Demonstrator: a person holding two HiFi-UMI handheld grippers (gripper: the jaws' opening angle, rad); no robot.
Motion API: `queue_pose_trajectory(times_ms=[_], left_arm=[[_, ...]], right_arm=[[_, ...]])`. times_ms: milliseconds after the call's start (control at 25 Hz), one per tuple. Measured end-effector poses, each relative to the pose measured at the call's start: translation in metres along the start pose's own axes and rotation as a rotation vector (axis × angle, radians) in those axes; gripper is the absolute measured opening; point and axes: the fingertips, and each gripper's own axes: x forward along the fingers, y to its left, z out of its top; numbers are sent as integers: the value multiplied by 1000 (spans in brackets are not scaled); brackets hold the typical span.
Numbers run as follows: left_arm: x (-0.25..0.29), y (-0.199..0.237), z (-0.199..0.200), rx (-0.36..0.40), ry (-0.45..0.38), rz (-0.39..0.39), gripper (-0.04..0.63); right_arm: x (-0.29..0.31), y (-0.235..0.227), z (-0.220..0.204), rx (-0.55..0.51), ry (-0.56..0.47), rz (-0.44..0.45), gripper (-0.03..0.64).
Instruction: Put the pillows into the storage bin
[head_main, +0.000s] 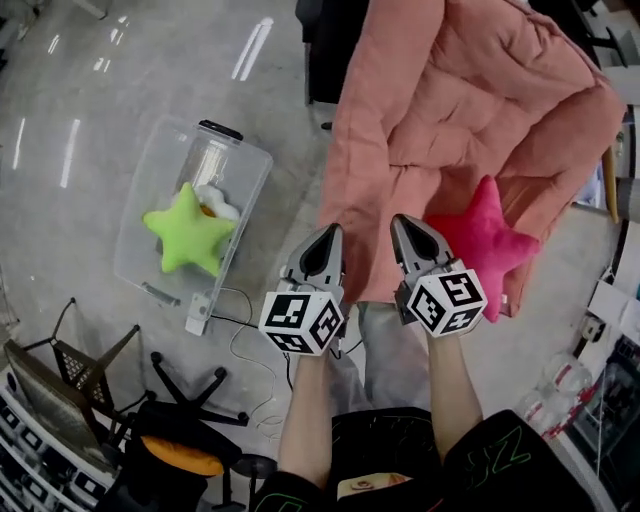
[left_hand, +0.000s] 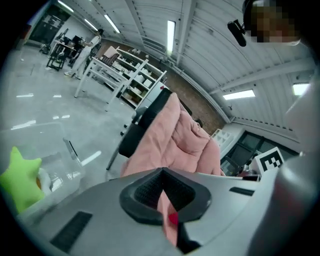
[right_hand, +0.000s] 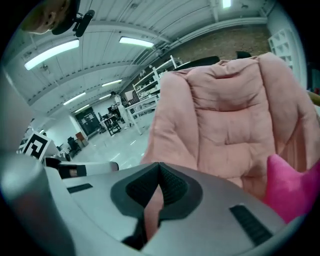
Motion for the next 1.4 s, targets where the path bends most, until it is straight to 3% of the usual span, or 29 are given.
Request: queue_pose_trajectory(times_ms=[160,520,720,880,1040,1200,1400], left_arm=[[33,-46,-44,10,92,-82,-6],[89,-127,-157,-49,250,-215,21],[117,-158,-218,-120,335,-269,90],[140,-172,-273,-190,422,-347,299],[148,-168,-320,-243,487,-389,414],[164,-157,-344,-359,470,-431,496],[175,-160,-353,-490,424,-535,515]], right_arm=[[-40,-54,-16,34,-5,-107,3],[-139,-162,-63,-33,97,-340,8],[-183,-207,-85,-120,241,-431,201],[-204,-242,-100,-158,302,-545,315],[-203,-261,-130,-137,367,-550,396],[-189,-277,-151,-66,368,-498,413],[-182,-285,-155,-15,321,-416,413]])
